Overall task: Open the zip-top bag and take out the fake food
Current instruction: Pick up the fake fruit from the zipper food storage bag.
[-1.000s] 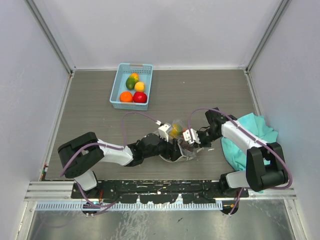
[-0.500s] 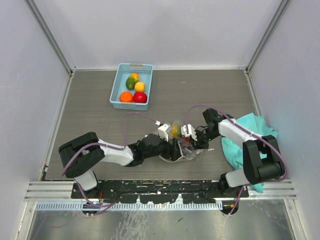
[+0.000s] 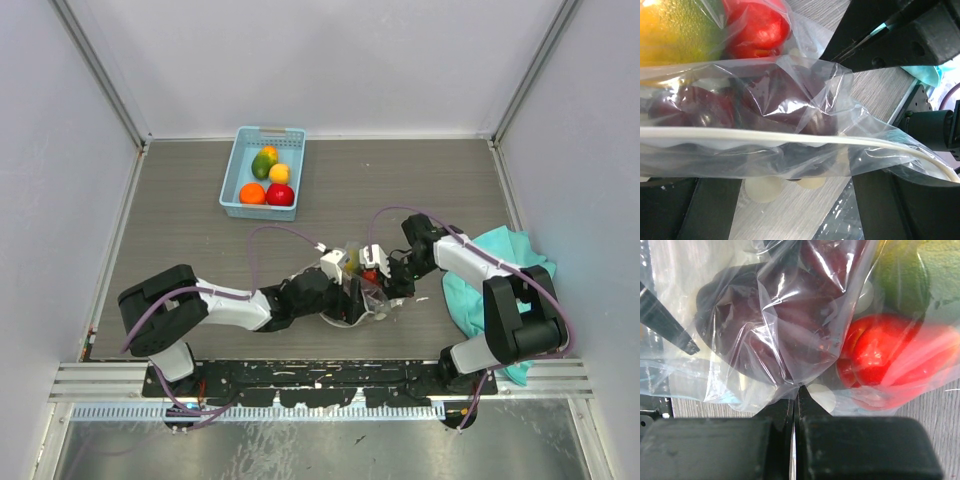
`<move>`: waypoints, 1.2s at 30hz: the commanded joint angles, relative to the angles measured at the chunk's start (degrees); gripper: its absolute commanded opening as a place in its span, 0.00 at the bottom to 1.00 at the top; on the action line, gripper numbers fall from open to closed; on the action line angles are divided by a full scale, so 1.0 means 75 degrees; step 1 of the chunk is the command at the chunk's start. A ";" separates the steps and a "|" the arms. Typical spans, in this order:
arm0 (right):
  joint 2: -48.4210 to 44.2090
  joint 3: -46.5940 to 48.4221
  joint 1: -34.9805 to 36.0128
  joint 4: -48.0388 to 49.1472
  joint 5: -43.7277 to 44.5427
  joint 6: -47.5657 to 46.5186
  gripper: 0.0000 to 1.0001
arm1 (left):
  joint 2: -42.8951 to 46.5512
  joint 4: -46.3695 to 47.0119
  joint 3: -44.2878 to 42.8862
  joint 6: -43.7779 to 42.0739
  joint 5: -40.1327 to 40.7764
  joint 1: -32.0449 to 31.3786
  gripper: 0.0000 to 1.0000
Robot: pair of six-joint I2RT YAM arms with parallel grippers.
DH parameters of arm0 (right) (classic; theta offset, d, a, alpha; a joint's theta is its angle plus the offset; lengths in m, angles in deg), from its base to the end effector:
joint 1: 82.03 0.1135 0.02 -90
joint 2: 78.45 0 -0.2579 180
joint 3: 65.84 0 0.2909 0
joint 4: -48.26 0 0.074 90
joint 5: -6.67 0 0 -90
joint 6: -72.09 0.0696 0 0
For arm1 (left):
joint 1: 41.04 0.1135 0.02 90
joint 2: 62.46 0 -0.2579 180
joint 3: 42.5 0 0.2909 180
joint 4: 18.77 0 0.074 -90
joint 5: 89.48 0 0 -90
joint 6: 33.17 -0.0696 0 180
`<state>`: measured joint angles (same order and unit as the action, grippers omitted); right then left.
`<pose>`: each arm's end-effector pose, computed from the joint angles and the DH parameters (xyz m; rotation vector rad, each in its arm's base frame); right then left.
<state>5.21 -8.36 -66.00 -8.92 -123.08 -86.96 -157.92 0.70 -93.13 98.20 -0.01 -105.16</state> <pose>0.2446 0.1166 0.1148 -1.8147 1.8963 0.7809 0.1656 -0.3427 0.1036 0.4443 2.1756 -1.1244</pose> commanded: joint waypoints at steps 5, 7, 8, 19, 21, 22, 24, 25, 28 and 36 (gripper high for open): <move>0.0005 0.0426 0.0086 -0.0700 -0.0920 -0.0252 0.01 | -0.0232 -0.0049 -0.0459 0.0256 0.0336 -0.0067 0.82; 0.0011 0.0444 0.0087 -0.0903 -0.1065 -0.0467 0.01 | -0.0293 -0.0030 -0.0459 0.0355 0.0397 -0.0064 0.82; 0.0022 0.0453 0.0079 -0.0999 -0.1128 -0.0567 0.01 | -0.0327 -0.0015 -0.0462 0.0375 0.0412 -0.0064 0.82; 0.0336 0.0479 0.0067 -0.0380 -0.0790 0.0315 0.01 | -0.0489 0.0459 -0.0385 0.0128 0.0180 -0.0065 0.83; 0.0369 0.0502 0.0056 -0.0307 -0.0737 0.0424 0.01 | -0.0535 0.0591 -0.0316 0.0073 0.0147 -0.0074 0.82; 0.0388 0.0521 0.0054 -0.0303 -0.0727 0.0448 0.01 | -0.0562 0.0660 -0.0286 0.0073 0.0148 -0.0068 0.79; 0.0442 0.0531 0.0044 -0.0294 -0.0674 0.0498 0.01 | -0.0588 0.0714 -0.0233 0.0096 0.0147 -0.0065 0.69; 0.0474 0.0526 0.0036 -0.0245 -0.0633 0.0531 0.01 | -0.0595 0.0715 -0.0223 0.0098 0.0138 -0.0054 0.61; 0.0549 0.0513 0.0015 -0.0158 -0.0490 0.0631 0.01 | -0.0574 0.0720 -0.0165 0.0133 0.0100 -0.0019 0.41; 0.0540 0.0484 -0.0209 0.0079 -0.0185 0.0863 0.01 | -0.0101 0.0726 0.0318 0.0047 -0.0049 0.0196 0.37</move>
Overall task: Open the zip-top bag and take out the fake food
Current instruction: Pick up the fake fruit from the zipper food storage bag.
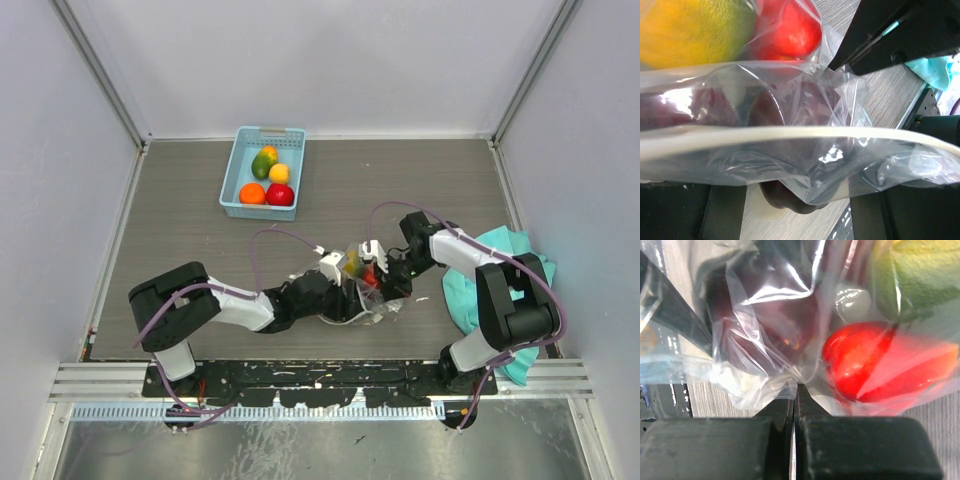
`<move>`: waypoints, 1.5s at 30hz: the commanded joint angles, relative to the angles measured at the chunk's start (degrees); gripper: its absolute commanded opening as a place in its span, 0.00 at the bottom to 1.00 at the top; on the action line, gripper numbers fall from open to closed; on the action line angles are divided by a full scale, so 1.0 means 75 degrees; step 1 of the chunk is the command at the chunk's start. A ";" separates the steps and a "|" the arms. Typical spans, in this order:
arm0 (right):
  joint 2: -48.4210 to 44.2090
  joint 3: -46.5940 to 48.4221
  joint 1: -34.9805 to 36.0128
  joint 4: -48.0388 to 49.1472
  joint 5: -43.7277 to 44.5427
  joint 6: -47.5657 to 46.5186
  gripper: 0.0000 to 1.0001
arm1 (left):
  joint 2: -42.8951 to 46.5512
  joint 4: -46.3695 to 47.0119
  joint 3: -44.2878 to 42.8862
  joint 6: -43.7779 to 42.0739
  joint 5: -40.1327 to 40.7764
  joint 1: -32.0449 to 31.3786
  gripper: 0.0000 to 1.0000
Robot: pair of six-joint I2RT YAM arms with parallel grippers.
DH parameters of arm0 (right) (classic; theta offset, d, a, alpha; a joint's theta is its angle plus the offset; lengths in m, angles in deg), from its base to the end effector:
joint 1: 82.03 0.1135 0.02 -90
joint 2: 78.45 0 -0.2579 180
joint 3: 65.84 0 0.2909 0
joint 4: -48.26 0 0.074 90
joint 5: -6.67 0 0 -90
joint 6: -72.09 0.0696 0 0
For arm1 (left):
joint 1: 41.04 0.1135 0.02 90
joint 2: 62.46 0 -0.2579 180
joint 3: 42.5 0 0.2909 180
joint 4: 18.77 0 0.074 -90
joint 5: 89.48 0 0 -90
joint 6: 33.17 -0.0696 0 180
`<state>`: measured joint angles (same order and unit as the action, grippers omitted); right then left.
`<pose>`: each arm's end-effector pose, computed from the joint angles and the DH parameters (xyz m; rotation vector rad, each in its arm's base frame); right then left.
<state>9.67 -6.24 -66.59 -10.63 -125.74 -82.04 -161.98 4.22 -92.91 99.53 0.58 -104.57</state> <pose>0.2505 0.1179 0.1071 -1.7141 2.0221 0.9123 0.1703 -0.3419 0.0847 0.4029 2.1961 -1.1126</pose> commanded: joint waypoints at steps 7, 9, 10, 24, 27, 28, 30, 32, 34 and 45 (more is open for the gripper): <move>-0.0123 0.0132 -0.0207 0.0508 0.0396 0.0309 0.01 | 0.0919 0.0028 0.0644 -0.0266 -0.0183 0.0252 0.37; -0.0135 0.0115 -0.0224 0.0496 0.0433 0.0275 0.01 | 0.1009 0.0035 0.0727 -0.0247 -0.0183 0.0279 0.37; -0.0136 0.0128 -0.0249 0.0460 0.0448 0.0233 0.01 | 0.1038 0.0035 0.0761 -0.0225 -0.0193 0.0298 0.37; -0.0238 0.0235 -0.0875 0.0171 0.0417 -0.0089 0.01 | 0.1450 0.0507 0.1381 0.0143 -0.0554 0.0538 0.35; -0.0285 0.0225 -0.0992 0.0159 0.0417 -0.0096 0.01 | 0.1508 0.0713 0.1512 0.0248 -0.0580 0.0587 0.35; -0.0302 0.0223 -0.1042 0.0159 0.0407 -0.0091 0.01 | 0.1532 0.0766 0.1558 0.0278 -0.0590 0.0600 0.35; -0.0310 0.0220 -0.1150 0.0160 0.0405 -0.0096 0.01 | 0.1577 0.0873 0.1643 0.0342 -0.0618 0.0631 0.35; -0.0344 0.0203 -0.1271 0.0159 0.0404 -0.0106 0.01 | 0.1617 0.0978 0.1715 0.0421 -0.0659 0.0670 0.35; -0.0395 0.0185 -0.1350 0.0176 0.0405 -0.0120 0.01 | 0.1638 0.1124 0.1760 0.0535 -0.0705 0.0705 0.34; -0.0629 0.0097 -0.1507 0.0288 0.0442 -0.0125 0.01 | 0.1641 0.2042 0.2112 0.1308 -0.1121 0.1034 0.34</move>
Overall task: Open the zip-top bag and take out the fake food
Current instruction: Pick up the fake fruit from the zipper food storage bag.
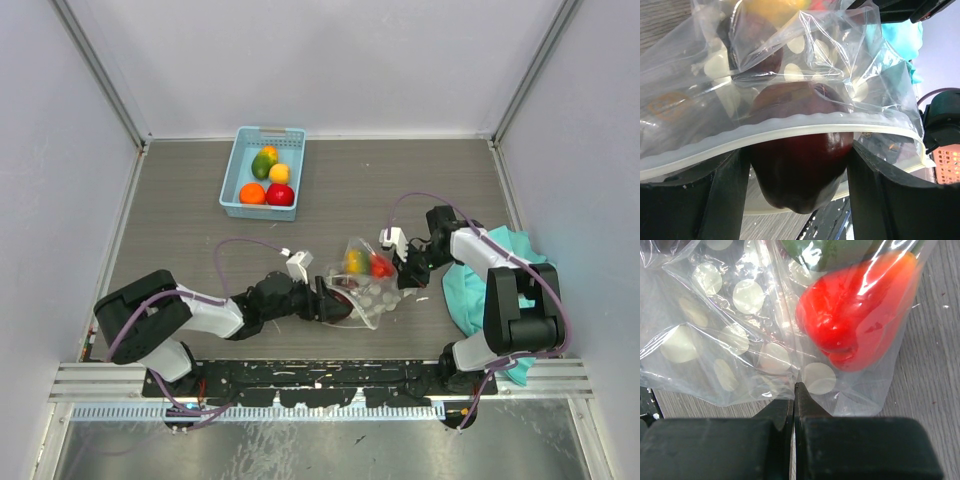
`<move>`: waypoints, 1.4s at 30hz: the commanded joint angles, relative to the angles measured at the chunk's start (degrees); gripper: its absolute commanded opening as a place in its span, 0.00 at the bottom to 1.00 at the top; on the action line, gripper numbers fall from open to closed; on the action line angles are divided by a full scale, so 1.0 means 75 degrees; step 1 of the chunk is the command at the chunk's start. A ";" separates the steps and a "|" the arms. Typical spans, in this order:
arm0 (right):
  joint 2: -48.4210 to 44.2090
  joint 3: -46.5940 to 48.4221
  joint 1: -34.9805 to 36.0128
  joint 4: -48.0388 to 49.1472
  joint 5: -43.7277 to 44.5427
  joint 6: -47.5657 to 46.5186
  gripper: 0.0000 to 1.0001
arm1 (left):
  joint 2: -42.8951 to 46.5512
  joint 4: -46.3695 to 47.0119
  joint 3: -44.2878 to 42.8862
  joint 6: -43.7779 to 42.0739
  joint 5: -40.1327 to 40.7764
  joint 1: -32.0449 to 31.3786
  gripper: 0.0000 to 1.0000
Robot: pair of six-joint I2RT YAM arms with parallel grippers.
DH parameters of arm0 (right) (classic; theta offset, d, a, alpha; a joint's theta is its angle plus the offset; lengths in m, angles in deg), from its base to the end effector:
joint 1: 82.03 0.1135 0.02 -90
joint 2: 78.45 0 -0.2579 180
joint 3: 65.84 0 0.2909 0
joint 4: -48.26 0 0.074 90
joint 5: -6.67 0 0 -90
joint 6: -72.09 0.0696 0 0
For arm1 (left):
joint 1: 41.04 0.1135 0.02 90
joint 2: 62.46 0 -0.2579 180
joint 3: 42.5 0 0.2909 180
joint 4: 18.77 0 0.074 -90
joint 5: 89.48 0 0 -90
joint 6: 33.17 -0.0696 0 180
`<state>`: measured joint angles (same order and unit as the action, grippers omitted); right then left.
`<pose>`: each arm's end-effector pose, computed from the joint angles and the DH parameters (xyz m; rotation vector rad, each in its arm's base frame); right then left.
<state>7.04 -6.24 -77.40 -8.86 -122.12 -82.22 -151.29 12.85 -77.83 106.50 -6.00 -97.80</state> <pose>0.2726 0.0658 0.1163 -1.5241 2.1209 0.7180 0.1691 -0.2725 0.0842 0.2205 2.1893 -1.2654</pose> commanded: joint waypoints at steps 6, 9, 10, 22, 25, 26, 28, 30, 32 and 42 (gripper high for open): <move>-0.0300 0.0096 -0.0153 0.0052 -0.0055 -0.0119 0.01 | 0.0087 0.1177 0.0196 0.0725 -0.0534 0.0226 0.33; -0.0319 0.0089 -0.0208 0.0080 -0.0046 -0.0110 0.01 | 0.0048 0.1331 0.0264 0.0842 -0.0655 0.0256 0.33; -0.0325 0.0083 -0.0223 0.0102 -0.0044 -0.0095 0.01 | 0.0046 0.1371 0.0293 0.0867 -0.0680 0.0274 0.33; -0.0360 0.0083 -0.0516 0.0204 -0.0078 0.0021 0.01 | 0.0317 0.1316 0.0451 0.0895 -0.0770 0.0342 0.32; -0.0360 0.0078 -0.0576 0.0216 -0.0090 0.0035 0.01 | 0.0403 0.1245 0.0465 0.0883 -0.0799 0.0354 0.32; -0.0360 0.0081 -0.0597 0.0216 -0.0099 0.0038 0.01 | 0.0436 0.1217 0.0473 0.0871 -0.0798 0.0368 0.32; -0.0360 0.0077 -0.0616 0.0216 -0.0111 0.0039 0.01 | 0.0523 0.1138 0.0491 0.0857 -0.0794 0.0386 0.32; -0.0371 0.0083 -0.0638 0.0216 -0.0123 0.0042 0.02 | 0.0624 0.1042 0.0508 0.0819 -0.0794 0.0412 0.32; -0.0372 0.0081 -0.0668 0.0226 -0.0125 0.0034 0.02 | 0.0727 0.0914 0.0514 0.0786 -0.0794 0.0433 0.32; -0.0394 0.0074 -0.0910 0.0262 -0.0196 0.0066 0.02 | 0.1335 0.0231 0.0555 0.0599 -0.0713 0.0534 0.33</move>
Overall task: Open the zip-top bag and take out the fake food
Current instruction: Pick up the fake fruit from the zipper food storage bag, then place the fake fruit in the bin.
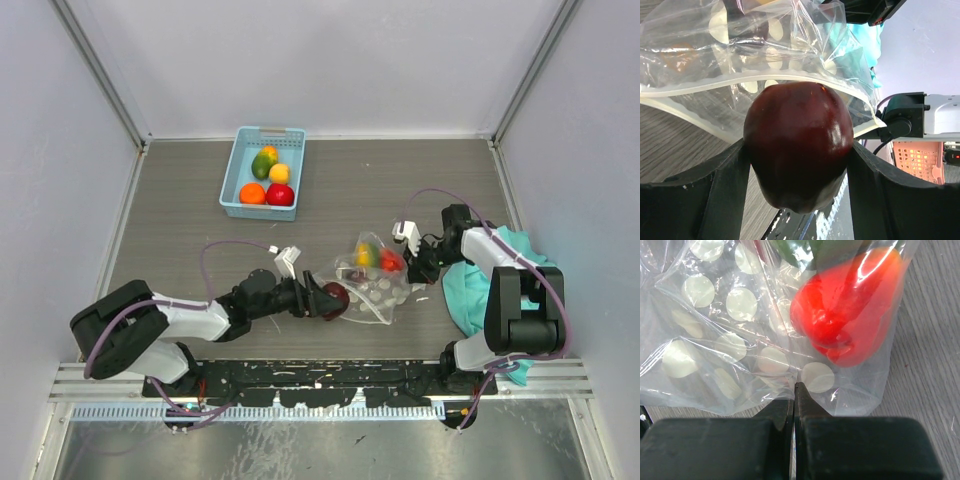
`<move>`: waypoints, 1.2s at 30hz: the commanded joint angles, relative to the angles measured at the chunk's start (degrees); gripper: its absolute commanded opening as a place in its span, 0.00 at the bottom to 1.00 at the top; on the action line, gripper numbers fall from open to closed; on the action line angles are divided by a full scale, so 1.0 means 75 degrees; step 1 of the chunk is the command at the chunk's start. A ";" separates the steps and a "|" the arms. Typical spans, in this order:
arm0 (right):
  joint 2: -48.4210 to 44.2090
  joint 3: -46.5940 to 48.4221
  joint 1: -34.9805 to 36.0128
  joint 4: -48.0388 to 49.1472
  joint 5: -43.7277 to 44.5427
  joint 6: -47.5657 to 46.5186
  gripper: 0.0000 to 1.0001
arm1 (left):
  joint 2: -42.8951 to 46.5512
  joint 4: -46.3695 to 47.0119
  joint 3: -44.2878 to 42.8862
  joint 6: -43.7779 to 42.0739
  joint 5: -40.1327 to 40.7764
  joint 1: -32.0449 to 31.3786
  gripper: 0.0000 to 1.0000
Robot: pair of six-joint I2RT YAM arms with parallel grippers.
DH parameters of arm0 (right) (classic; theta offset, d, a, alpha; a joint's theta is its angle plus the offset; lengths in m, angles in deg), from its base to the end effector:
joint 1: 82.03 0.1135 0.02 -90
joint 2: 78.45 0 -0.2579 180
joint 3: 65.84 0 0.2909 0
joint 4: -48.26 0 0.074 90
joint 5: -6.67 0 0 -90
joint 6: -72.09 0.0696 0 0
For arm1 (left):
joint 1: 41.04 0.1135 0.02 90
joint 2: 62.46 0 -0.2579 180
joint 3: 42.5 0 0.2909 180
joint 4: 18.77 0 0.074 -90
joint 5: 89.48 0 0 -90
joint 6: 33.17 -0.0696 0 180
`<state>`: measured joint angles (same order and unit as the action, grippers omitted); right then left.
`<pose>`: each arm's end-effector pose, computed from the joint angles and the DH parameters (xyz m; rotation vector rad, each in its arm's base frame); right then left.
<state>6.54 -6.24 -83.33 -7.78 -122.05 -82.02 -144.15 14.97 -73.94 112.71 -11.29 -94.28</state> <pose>0.2803 0.0372 0.1188 -1.4011 2.1647 0.6578 0.1711 -0.2529 0.1046 0.1159 2.1426 -1.4296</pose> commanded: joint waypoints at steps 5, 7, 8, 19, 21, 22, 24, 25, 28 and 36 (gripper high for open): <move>-0.0340 0.0088 -0.0238 0.0143 -0.0228 0.0085 0.02 | 0.0659 -0.0418 0.0026 -0.0321 -0.0025 0.0121 0.33; -0.0334 0.0093 -0.0287 0.0154 -0.0239 0.0099 0.02 | 0.0801 -0.0562 0.0026 -0.0364 -0.0022 0.0136 0.33; -0.0329 0.0096 -0.0310 0.0164 -0.0246 0.0108 0.02 | 0.0883 -0.0634 0.0026 -0.0390 -0.0009 0.0153 0.33; -0.0316 0.0107 -0.0505 0.0202 -0.0298 0.0205 0.02 | 0.2032 -0.1691 0.0059 -0.0678 0.0164 0.0268 0.33; -0.0307 0.0118 -0.0529 0.0202 -0.0307 0.0219 0.02 | 0.2255 -0.1968 0.0029 -0.0752 0.0189 0.0311 0.33; -0.0305 0.0118 -0.0541 0.0202 -0.0310 0.0227 0.02 | 0.2365 -0.2100 0.0007 -0.0778 0.0192 0.0342 0.33; -0.0303 0.0118 -0.0559 0.0202 -0.0310 0.0243 0.02 | 0.2575 -0.2345 -0.0035 -0.0853 0.0204 0.0405 0.33; -0.0303 0.0118 -0.0564 0.0205 -0.0310 0.0244 0.02 | 0.2685 -0.2462 -0.0052 -0.0882 0.0217 0.0435 0.32; -0.0293 0.0117 -0.0587 0.0202 -0.0322 0.0256 0.02 | 0.3018 -0.2770 -0.0084 -0.0964 0.0227 0.0558 0.32; -0.0281 0.0126 -0.0625 0.0202 -0.0333 0.0280 0.02 | 0.3543 -0.3502 -0.0301 -0.1089 0.0150 0.1020 0.31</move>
<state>6.17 -6.24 -87.55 -6.95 -123.03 -80.60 -119.60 -9.16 -73.63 106.37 -10.18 -88.24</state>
